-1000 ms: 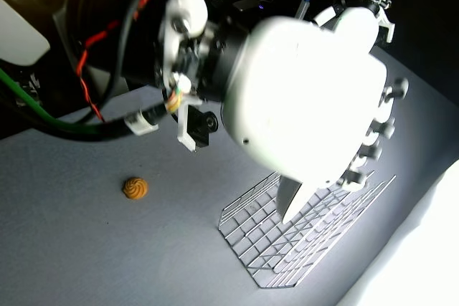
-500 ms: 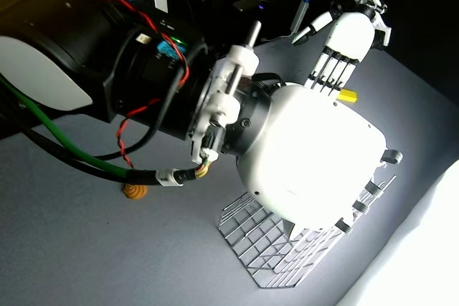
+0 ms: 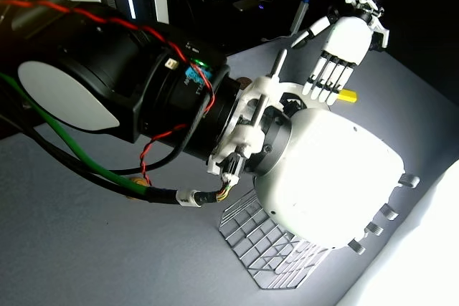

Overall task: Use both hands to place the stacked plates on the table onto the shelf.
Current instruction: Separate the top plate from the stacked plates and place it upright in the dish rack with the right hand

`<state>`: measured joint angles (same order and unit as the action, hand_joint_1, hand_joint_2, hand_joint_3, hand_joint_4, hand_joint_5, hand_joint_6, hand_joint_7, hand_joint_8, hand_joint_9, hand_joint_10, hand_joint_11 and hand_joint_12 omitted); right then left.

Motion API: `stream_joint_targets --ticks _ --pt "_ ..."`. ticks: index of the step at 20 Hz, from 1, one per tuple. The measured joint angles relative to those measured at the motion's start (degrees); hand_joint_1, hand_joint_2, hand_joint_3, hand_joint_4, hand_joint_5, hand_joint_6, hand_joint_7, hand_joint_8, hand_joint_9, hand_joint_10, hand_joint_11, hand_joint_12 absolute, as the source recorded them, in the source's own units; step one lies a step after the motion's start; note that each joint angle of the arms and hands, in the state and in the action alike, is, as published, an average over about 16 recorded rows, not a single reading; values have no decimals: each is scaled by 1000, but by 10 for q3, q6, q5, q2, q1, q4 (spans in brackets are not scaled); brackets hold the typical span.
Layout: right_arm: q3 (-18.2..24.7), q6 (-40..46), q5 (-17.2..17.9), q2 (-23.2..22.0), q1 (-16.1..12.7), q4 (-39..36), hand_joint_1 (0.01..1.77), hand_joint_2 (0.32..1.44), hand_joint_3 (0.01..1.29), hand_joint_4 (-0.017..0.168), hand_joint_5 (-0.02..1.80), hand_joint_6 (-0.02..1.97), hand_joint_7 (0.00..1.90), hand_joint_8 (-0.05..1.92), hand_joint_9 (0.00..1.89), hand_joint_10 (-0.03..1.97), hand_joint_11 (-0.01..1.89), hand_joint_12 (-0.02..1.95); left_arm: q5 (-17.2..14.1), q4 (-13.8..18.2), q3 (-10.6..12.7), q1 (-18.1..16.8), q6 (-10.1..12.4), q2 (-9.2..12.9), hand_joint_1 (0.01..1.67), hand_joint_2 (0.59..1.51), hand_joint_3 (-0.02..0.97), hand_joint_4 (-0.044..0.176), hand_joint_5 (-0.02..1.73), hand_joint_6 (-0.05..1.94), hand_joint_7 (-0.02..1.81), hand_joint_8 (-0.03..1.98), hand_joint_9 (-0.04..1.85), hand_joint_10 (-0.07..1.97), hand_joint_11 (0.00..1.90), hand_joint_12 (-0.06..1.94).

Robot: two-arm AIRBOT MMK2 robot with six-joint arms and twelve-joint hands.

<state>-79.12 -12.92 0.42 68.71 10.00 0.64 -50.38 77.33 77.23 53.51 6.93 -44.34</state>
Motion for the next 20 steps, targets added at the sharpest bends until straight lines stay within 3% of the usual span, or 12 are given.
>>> stream_joint_targets --ticks 20 --pt "-34 7 29 12 64 17 1319 1056 16 -9 840 1007 980 954 929 1093 707 1200 28 -8 12 14 -11 -7 13 1107 19 2 77 8 37 -3 19 18 21 8"
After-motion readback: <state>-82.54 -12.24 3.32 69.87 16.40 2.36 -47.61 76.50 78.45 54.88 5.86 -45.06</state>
